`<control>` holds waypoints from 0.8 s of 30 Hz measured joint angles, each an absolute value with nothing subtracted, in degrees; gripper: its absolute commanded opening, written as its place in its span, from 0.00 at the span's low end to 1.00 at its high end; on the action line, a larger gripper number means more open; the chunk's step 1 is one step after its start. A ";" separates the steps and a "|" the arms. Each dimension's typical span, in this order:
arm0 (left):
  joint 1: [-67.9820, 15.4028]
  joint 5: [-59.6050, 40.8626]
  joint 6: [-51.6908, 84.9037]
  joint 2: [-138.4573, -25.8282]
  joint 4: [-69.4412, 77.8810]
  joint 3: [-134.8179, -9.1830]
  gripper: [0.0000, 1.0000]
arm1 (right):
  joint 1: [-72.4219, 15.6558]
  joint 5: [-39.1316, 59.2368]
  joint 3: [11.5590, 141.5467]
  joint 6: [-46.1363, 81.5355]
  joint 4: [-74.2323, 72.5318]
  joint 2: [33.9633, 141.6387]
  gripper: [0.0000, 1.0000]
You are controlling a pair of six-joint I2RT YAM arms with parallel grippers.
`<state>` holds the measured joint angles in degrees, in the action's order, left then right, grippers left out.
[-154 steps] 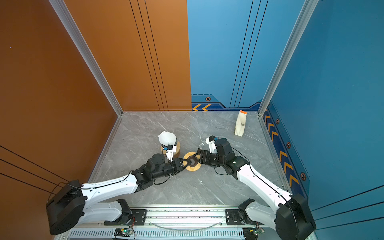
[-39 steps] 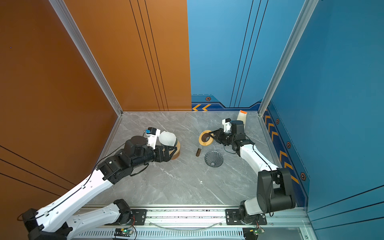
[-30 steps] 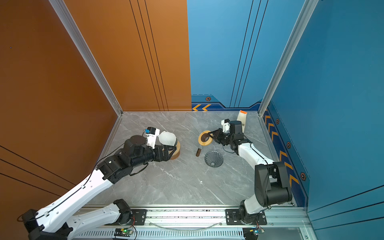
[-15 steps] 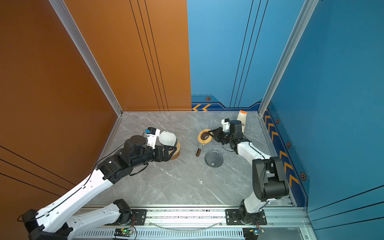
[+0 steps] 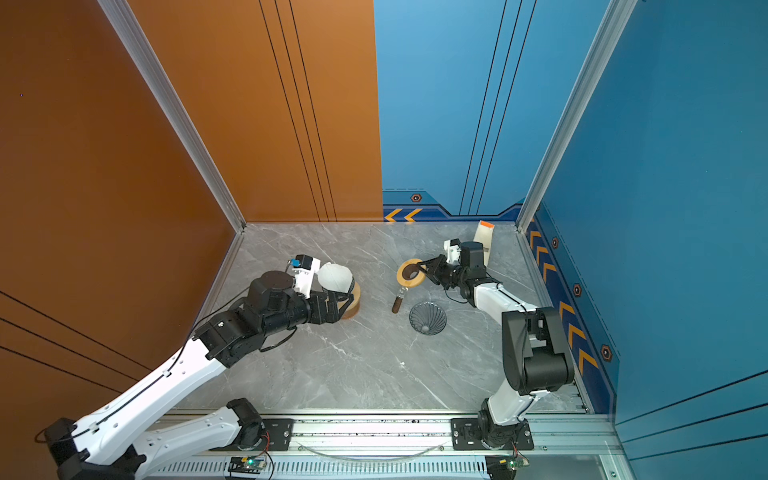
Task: Place the coffee filter in the dripper
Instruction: 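Carry the wooden ring with the right gripper onto the glass carafe and release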
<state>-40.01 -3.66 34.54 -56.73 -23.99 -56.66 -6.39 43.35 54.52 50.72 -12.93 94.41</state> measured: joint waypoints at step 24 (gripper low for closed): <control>-40.01 -4.14 34.96 -57.39 -23.92 -56.31 0.98 | -3.40 42.39 53.28 50.81 -12.47 94.94 0.34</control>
